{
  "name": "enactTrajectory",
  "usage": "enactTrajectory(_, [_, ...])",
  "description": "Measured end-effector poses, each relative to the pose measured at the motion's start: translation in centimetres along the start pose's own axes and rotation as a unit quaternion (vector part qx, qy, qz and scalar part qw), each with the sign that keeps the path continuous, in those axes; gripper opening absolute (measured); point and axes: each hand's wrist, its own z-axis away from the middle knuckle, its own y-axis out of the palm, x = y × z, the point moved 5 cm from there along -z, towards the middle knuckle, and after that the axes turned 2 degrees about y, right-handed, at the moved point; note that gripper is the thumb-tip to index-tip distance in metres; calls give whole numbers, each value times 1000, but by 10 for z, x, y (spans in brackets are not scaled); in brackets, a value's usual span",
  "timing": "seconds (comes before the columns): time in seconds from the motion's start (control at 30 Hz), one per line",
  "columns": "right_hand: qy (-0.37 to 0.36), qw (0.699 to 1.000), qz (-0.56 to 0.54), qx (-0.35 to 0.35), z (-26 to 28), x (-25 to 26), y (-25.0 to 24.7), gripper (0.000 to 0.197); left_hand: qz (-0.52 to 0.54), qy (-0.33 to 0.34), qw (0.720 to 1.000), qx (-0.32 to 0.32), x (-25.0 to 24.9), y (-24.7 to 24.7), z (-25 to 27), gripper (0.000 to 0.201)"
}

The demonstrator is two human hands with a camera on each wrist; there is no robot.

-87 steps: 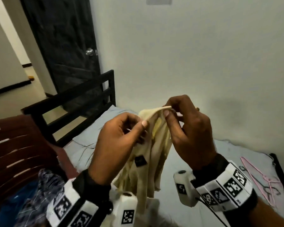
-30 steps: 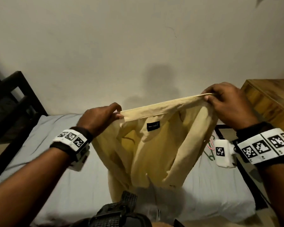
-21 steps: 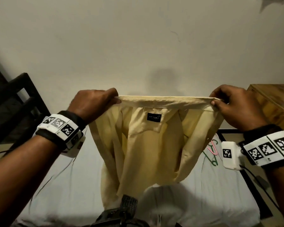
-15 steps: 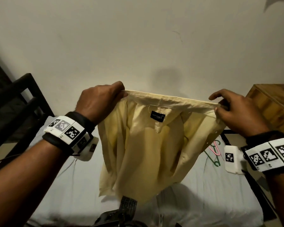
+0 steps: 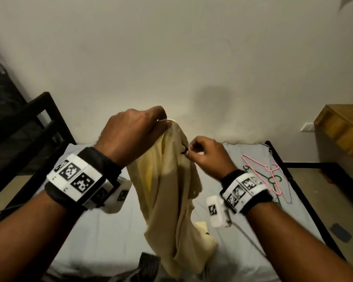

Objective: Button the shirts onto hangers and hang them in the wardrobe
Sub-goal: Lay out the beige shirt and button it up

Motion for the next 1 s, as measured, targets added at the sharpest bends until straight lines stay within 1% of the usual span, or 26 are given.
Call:
enactTrajectory(0.07, [1,988,-135,69,-4,9,2,25,8,-3,1000,3,8,-6,6,27])
enactTrajectory(0.1, [1,981,-164,104,-6,14,7,30,7,-6,1000,5,11,-9,8,27])
enactTrajectory(0.13, [-8,982,-142,126,-7,19,14,31,2,-12,1000,7,14,-10,10,28])
enactTrajectory(0.17, [-22,988,-90,127,-9,23,20,27,-3,-16,1000,9,17,-11,11,28])
enactTrajectory(0.2, [-46,993,-26,107,-12,26,25,18,-14,-18,1000,13,21,-11,13,28])
enactTrajectory(0.23, [-62,995,28,71,-16,30,27,14,-33,-19,999,20,25,-12,16,29])
enactTrajectory(0.3, [-54,993,101,-5,-25,35,20,10,-71,-26,996,44,36,-12,22,31])
enactTrajectory(0.33, [-45,990,128,-35,-30,38,12,11,-77,-34,995,59,41,-12,26,32])
enactTrajectory(0.4, [-46,982,172,-61,-39,49,-2,23,-52,-36,995,84,44,-10,35,33])
enactTrajectory(0.43, [-54,980,181,-62,-42,56,-9,30,-19,-21,994,104,40,-6,41,35])
enactTrajectory(0.47, [-66,979,179,-66,-45,65,-15,35,28,3,990,138,33,2,48,38])
enactTrajectory(0.5, [-79,980,168,-72,-48,73,-21,38,88,31,978,185,22,13,56,40])
enactTrajectory(0.53, [-88,983,146,-72,-50,80,-25,37,160,52,959,229,13,25,64,39])
enactTrajectory(0.57, [-93,987,117,-66,-51,85,-29,34,234,57,935,259,7,36,71,36])
enactTrajectory(0.6, [-92,990,85,-59,-52,88,-32,31,302,47,916,260,7,45,76,30])
enactTrajectory(0.63, [-88,993,58,-53,-52,89,-35,31,363,18,903,229,12,52,78,27])
enactTrajectory(0.7, [-83,996,15,-39,-51,86,-40,30,446,-55,887,102,27,60,80,29])
enactTrajectory(0.73, [-86,996,0,-31,-50,84,-41,29,467,-92,879,35,36,65,81,27])
enactTrajectory(0.77, [-89,996,-10,-24,-49,83,-42,29,474,-122,872,-9,44,72,82,23])
enactTrajectory(0.8, [-90,996,-18,-18,-48,83,-43,29,471,-145,870,-25,49,81,81,25])
enactTrajectory(0.83, [-91,995,-26,-15,-48,84,-43,30,466,-159,870,-12,51,91,79,37])
enactTrajectory(0.87, [-94,995,-36,-15,-47,86,-45,29,446,-163,880,13,49,100,75,50])
enactTrajectory(0.9, [-97,994,-47,-17,-45,88,-46,29,406,-153,900,36,46,109,72,59])
enactTrajectory(0.93, [-100,993,-63,-19,-44,89,-49,28,365,-134,920,47,41,116,68,58])
enactTrajectory(0.97, [-100,992,-76,-25,-43,89,-53,27,334,-120,934,47,35,121,63,45])
enactTrajectory(1.0, [-98,991,-82,-34,-43,87,-59,26,311,-123,942,40,32,123,59,24])
